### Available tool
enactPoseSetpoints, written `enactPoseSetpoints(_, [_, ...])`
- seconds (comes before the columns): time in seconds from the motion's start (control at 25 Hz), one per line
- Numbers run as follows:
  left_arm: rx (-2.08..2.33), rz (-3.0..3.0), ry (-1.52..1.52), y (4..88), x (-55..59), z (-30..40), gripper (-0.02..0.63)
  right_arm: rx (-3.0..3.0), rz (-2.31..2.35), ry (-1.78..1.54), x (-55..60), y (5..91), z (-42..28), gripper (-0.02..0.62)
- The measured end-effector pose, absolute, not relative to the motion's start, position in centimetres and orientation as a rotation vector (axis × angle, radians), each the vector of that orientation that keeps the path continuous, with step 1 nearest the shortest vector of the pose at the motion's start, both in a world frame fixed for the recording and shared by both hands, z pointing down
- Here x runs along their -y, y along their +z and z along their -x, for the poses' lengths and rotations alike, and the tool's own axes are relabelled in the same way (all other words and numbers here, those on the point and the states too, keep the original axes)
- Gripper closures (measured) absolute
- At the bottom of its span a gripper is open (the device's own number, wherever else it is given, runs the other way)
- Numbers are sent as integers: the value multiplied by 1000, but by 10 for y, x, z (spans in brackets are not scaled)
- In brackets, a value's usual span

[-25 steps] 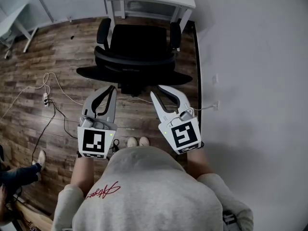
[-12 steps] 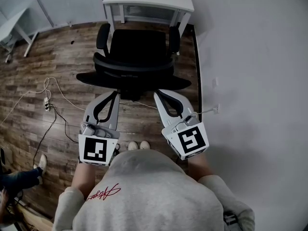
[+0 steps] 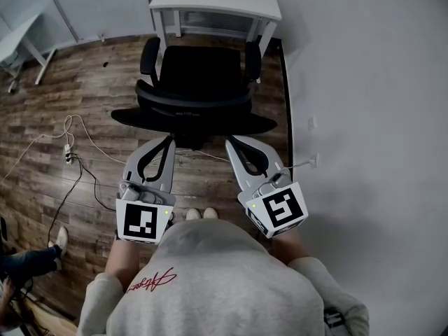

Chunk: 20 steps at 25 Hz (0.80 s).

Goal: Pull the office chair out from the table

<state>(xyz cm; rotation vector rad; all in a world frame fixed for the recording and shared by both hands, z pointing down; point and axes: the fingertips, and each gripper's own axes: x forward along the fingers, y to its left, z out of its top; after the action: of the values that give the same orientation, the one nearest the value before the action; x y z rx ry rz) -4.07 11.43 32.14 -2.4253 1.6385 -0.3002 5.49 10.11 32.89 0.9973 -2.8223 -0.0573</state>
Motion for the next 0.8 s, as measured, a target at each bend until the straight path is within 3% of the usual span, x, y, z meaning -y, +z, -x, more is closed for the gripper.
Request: enactPoseSetpoints(0.8, [-1623, 2417, -293, 317, -116, 34, 606, 2814, -984, -64, -106, 331, -58, 595])
